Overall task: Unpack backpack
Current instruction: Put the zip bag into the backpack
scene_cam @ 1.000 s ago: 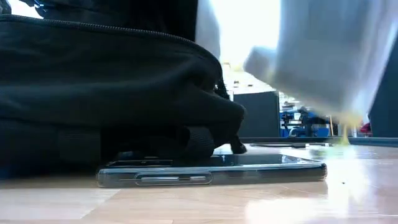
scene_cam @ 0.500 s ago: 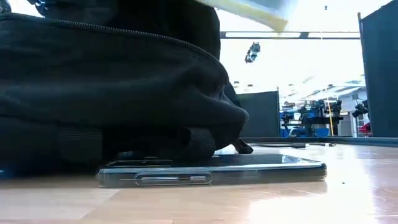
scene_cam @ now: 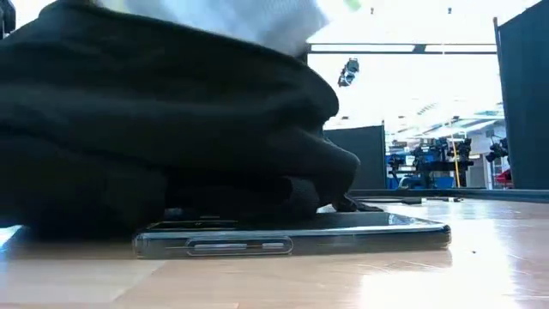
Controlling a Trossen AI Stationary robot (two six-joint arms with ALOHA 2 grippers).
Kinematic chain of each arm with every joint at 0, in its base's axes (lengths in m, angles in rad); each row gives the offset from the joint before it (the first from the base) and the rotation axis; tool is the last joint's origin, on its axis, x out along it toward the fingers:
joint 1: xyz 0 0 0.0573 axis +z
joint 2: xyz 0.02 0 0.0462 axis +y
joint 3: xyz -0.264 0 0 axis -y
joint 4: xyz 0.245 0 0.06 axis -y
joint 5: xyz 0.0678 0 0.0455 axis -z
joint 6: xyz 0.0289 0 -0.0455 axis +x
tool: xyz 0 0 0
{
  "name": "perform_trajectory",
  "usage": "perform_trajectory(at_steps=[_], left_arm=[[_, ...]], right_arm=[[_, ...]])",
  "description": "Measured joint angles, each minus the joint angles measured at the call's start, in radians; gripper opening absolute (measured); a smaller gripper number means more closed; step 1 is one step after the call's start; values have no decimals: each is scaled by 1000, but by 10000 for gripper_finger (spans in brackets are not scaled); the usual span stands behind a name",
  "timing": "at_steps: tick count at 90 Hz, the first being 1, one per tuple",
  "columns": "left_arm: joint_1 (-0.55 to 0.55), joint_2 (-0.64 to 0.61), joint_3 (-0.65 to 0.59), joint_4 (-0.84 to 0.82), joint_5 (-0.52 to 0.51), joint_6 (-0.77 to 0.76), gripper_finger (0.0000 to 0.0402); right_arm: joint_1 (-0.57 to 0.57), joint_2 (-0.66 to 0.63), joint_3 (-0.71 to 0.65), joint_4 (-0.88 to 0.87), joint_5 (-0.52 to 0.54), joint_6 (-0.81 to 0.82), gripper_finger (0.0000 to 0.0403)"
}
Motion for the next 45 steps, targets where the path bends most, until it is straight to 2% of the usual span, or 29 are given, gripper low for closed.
perform_trajectory(at_steps=[12, 30, 45], left_arm=[[-1, 0, 0, 89, 1, 74, 0], [0, 0, 0, 238, 46, 201, 0], [0, 0, 0, 282, 54, 244, 0]], right_arm=[[-30, 0, -54, 10, -101, 11, 0], [-90, 0, -193, 44, -103, 76, 0], [-145, 0, -302, 141, -128, 108, 0]])
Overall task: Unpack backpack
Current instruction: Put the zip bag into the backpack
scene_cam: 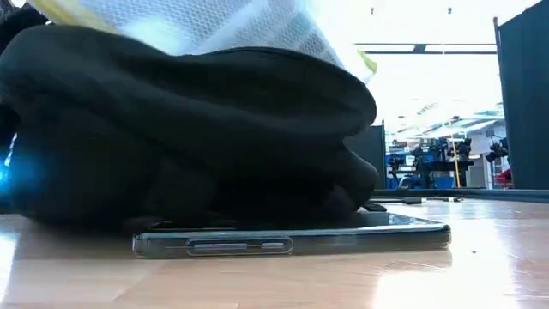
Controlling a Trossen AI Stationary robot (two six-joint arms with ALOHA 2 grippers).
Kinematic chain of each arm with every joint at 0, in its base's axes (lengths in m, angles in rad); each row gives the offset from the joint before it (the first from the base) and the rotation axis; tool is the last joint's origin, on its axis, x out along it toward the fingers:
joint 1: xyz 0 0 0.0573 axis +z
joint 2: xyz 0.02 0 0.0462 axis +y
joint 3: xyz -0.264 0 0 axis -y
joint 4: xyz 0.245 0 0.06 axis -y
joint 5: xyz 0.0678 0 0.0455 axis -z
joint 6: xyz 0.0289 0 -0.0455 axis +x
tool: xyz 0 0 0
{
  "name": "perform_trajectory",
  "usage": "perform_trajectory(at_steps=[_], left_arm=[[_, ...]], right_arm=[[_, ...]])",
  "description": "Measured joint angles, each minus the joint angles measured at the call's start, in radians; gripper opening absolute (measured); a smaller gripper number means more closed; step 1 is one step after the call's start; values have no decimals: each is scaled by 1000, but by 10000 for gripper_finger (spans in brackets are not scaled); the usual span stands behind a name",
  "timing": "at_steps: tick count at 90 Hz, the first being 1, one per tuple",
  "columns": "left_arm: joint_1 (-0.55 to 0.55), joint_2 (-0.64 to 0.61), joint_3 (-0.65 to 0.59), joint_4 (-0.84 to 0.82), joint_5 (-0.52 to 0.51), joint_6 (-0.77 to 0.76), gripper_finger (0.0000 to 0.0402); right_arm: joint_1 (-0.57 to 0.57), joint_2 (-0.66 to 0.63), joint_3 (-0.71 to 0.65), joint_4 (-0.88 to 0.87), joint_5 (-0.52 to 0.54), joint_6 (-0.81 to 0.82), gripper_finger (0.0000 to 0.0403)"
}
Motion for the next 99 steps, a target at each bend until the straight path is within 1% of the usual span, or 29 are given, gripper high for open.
perform_trajectory(at_steps=[20, 31, 39, 53, 62, 80, 91, 99], left_arm=[[0, 0, 0, 4, 0, 1, 0], [0, 0, 0, 1, 0, 1, 0], [0, 0, 0, -7, 2, 0, 0], [0, 0, 0, -20, 9, -4, 0], [0, -1, 0, -34, 12, -14, 0], [0, -1, 1, -56, 13, -32, 0], [-1, -1, 1, -56, 16, -34, 0], [0, -1, 1, -54, 12, -35, 0]], right_arm=[[-72, 0, -110, 157, -6, 14, 0], [-103, 0, -129, 152, -5, 47, 0], [-105, -5, -130, 147, -2, 57, 0], [-90, -65, -127, 138, 7, 38, 14], [-75, -122, -125, 136, 24, 32, 43], [-19, -212, -124, 94, 125, 29, 140], [33, -243, -123, 97, 127, 36, 185], [78, -249, -123, 105, 74, 36, 202]])
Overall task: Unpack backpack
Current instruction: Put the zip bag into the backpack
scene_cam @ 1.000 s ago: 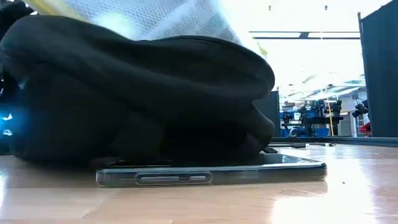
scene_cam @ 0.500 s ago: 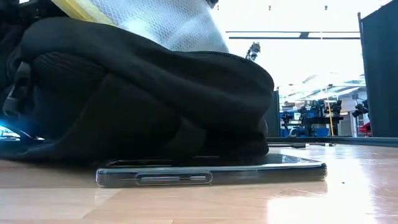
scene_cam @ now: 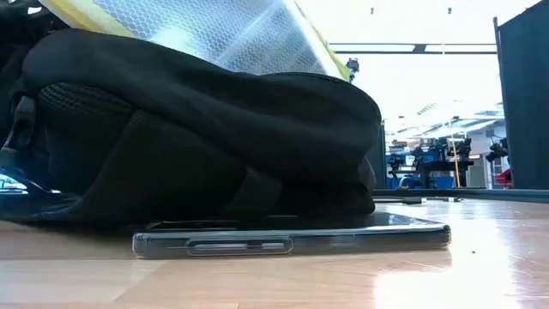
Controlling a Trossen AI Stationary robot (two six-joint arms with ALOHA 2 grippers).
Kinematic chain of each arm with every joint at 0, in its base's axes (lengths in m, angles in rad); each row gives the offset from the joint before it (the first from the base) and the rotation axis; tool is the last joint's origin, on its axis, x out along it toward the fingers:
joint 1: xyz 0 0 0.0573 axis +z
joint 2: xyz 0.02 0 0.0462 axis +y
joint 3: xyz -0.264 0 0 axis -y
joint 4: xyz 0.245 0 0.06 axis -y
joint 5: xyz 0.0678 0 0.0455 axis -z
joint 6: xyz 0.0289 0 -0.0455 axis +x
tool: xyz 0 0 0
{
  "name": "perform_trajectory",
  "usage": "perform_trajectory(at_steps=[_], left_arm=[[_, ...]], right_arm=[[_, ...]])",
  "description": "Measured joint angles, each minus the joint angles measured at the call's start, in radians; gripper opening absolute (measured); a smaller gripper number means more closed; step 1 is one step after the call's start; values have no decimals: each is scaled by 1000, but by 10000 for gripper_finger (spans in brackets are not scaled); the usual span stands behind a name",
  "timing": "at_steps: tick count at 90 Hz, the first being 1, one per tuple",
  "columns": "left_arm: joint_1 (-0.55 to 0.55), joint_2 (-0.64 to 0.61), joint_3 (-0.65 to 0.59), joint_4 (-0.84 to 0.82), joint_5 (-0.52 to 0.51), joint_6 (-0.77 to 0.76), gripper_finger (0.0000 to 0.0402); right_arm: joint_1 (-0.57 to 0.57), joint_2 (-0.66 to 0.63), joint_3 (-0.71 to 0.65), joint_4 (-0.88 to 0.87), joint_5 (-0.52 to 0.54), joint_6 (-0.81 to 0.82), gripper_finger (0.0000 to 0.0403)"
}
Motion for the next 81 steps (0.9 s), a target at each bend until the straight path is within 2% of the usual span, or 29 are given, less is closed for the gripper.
perform_trajectory(at_steps=[11, 22, 29, 45, 56, 81], left_arm=[[0, 0, 0, -1, -1, 0, 0], [0, 0, 0, 2, -3, 0, 0], [0, 0, 0, 3, -3, -1, 0], [0, 0, 0, 5, -3, -1, 0], [0, 0, 0, 5, -2, 0, 0], [2, 0, 0, 17, 64, 30, 0]], right_arm=[[56, 9, 1, 29, -104, 11, 200], [87, 79, 2, 23, -184, 36, 170], [87, 147, 1, 18, -164, 38, 140], [32, 318, 0, 86, -27, 10, 58], [-41, 403, 0, 213, -27, 3, 11], [-206, 480, 0, 224, -44, 127, 10]])
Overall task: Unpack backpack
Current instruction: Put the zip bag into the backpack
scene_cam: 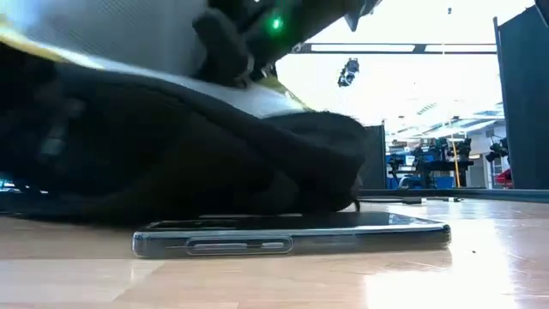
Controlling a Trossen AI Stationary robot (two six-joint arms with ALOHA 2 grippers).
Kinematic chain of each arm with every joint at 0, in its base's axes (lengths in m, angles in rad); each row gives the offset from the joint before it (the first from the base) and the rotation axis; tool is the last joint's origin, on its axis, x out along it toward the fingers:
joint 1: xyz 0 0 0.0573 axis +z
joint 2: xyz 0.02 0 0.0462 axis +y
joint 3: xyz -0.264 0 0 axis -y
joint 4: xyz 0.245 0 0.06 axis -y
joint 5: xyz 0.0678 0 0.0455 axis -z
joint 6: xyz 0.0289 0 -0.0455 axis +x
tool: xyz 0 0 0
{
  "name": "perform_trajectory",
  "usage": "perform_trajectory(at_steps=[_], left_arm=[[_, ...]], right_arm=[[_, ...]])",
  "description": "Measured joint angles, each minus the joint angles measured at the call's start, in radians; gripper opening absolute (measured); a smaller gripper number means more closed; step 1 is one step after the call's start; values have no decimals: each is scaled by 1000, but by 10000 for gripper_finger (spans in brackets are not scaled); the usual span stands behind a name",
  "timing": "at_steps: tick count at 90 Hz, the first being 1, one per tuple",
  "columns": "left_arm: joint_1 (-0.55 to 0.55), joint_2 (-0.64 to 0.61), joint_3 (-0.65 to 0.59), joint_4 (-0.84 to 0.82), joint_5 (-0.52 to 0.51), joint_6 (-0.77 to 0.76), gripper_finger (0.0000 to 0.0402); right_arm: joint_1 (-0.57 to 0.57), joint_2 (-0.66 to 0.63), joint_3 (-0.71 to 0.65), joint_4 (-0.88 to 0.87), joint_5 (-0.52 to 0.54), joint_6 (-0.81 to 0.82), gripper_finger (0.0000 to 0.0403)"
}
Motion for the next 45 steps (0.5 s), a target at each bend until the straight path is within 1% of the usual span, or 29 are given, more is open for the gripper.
perform_trajectory(at_steps=[9, 29, 45], left_arm=[[0, 0, 0, 7, 31, 8, 0], [0, 0, 0, 53, 134, 56, 0], [0, 0, -1, 82, 254, 58, 0]], right_arm=[[-36, 0, 0, -25, -8, 60, 2], [-62, 0, 0, -46, -10, 110, 1], [-70, 0, 0, -90, 67, 140, 1]])
